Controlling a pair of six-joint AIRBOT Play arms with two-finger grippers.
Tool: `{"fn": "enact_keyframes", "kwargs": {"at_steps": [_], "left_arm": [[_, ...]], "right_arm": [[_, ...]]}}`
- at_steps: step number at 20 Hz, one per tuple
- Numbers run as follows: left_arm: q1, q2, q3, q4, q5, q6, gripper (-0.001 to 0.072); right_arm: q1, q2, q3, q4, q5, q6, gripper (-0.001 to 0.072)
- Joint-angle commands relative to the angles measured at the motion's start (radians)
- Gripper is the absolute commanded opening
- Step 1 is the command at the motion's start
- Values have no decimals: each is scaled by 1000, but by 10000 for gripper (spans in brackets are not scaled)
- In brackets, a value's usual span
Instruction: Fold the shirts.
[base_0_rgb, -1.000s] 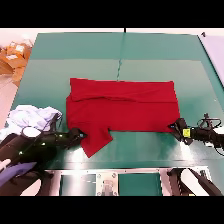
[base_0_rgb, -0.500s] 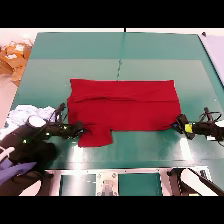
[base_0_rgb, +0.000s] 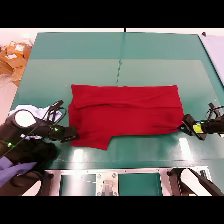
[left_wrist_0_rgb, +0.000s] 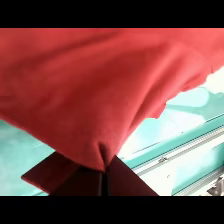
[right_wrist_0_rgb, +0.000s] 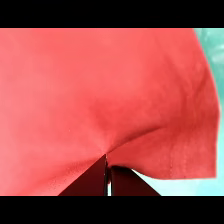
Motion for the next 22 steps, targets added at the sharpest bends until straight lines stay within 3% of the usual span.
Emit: {"fn": "enact_keyframes", "kwargs": {"at_steps": [1,7,15,16,17,18,20,22], "left_arm": [[1,15,91,56,38,-22,22],[1,-265,341,64,131,55,22],[1,-732,790,64,203,91,24],[1,-777,823,62,235,110,36],[1,-808,847,62,280,110,346],[1,-823,862,62,339,107,720],[20,-825,905,69,447,107,700],[68,-823,980,70,396,103,700]], "right_arm": [[21,39,75,-4,47,22,10],[182,-149,257,85,-101,23,10],[212,-584,579,214,-187,-17,12],[217,-633,620,257,-237,-49,89],[218,-677,659,293,-266,-67,328],[217,-720,711,318,-263,-80,547],[194,-763,814,303,-196,-103,555],[142,-768,884,273,-121,-124,555]]}}
